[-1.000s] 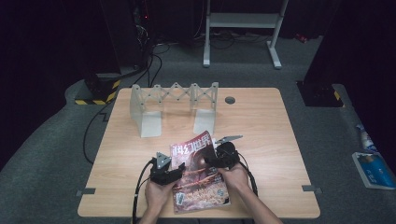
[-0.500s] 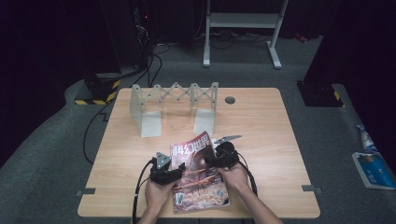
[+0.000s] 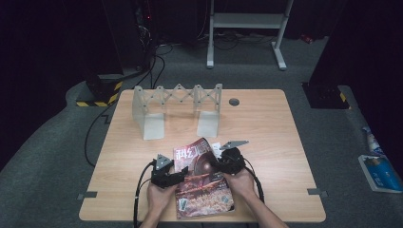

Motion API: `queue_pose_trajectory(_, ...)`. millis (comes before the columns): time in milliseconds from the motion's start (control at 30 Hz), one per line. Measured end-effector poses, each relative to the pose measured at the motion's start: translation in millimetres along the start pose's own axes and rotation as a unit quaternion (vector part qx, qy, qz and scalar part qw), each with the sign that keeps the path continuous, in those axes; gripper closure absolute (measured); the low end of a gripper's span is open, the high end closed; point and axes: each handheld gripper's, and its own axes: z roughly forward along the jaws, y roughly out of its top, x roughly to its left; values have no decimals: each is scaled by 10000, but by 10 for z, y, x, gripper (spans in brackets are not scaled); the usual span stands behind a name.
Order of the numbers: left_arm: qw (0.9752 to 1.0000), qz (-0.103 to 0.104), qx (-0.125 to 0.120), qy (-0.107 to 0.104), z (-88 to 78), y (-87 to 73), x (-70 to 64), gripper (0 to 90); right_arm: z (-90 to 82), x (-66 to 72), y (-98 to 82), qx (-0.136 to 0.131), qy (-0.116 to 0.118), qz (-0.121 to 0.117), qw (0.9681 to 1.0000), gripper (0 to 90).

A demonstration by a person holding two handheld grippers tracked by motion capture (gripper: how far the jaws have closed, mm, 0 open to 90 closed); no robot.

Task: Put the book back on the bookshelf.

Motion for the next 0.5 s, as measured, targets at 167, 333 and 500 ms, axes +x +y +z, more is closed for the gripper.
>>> queue_pose_trajectory(167,9999,-50,9,-146,-5,2,18,271,-57,24,5,-169,119,-32,9998,841)
queue_pose_trajectory(333,9995,-102,17,-284,-9,3,37,236,-100,19,0,-264,211,7,9994,845)
queue_pose_trajectory(500,9989,-129,3,-442,-1,0,33,200,-168,49,-12,-406,248,-51,9989,848)
